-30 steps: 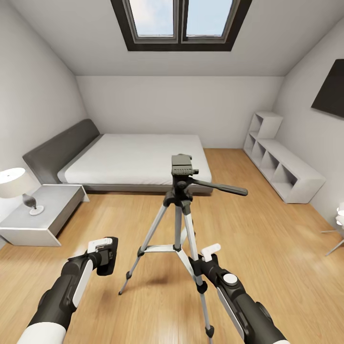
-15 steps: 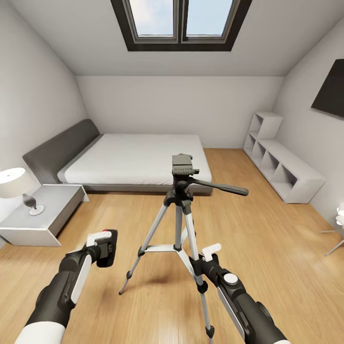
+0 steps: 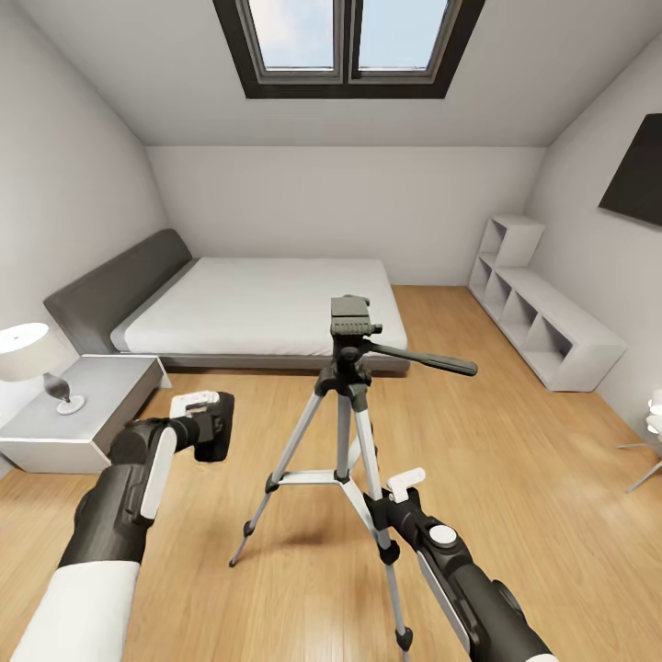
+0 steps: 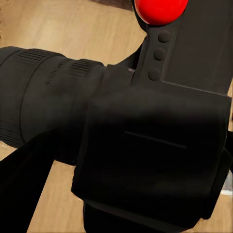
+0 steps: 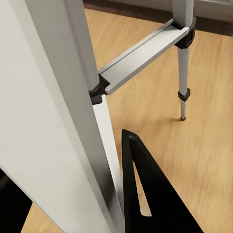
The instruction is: Attach the digital camera to the camera tripod in the bedroom.
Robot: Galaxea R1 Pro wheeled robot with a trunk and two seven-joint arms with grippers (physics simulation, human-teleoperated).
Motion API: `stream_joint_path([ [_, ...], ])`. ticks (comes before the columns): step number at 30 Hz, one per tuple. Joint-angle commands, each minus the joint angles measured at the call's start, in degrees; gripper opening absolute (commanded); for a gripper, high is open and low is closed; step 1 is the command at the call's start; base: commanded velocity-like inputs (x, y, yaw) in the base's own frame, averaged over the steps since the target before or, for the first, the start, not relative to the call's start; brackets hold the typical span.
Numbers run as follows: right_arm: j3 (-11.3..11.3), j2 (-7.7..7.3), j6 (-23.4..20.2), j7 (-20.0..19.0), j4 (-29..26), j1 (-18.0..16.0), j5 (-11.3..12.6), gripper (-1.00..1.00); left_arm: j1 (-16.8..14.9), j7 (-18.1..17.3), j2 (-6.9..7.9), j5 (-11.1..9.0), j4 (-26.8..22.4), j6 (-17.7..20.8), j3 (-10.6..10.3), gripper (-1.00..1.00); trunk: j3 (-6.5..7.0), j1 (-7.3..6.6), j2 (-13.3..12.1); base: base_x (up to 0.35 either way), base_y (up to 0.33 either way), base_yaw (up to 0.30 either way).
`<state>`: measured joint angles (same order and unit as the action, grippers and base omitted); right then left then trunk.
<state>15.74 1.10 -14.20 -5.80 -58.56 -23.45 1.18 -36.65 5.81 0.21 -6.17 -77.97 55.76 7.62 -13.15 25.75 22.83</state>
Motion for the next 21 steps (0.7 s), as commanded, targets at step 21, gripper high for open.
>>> stream_joint_path([
  [21,0.75,0.37,-0.82,0.77,0.64,-0.02,-1.07,-1.00,-20.29,0.81,-4.07,-1.00,0.58,4.10,-0.03,-1.00,-0.12,0.04,0.10,0.000,0.000,0.000],
])
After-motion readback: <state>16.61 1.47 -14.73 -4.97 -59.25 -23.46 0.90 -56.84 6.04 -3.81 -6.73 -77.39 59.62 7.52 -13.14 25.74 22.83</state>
